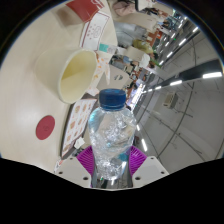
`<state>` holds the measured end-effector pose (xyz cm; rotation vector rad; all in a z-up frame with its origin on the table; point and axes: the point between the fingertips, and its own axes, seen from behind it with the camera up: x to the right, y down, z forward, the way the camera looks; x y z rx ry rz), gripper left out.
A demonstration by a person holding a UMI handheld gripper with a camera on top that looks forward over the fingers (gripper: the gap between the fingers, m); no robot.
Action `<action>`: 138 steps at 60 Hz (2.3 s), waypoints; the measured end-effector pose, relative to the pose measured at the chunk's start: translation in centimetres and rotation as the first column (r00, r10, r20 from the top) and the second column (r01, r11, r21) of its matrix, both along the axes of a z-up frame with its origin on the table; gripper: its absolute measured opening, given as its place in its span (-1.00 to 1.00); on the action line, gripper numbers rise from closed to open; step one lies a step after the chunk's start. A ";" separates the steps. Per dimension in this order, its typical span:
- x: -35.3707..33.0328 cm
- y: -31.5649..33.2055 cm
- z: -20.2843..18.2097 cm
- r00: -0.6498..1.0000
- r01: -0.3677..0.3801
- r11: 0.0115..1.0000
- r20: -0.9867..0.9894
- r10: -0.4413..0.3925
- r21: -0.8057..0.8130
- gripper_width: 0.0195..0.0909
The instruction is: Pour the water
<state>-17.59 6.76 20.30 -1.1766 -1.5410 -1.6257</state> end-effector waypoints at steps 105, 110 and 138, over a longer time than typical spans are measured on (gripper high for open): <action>5.4 -2.5 -14.1 -0.384 0.104 0.876 -0.832 -0.400 -0.470 0.81; 5.3 -5.3 -11.8 -0.379 0.150 0.859 -0.830 -0.408 -0.490 0.83; -0.8 -20.3 -3.3 -0.369 0.203 0.823 -0.820 -0.438 -0.531 0.83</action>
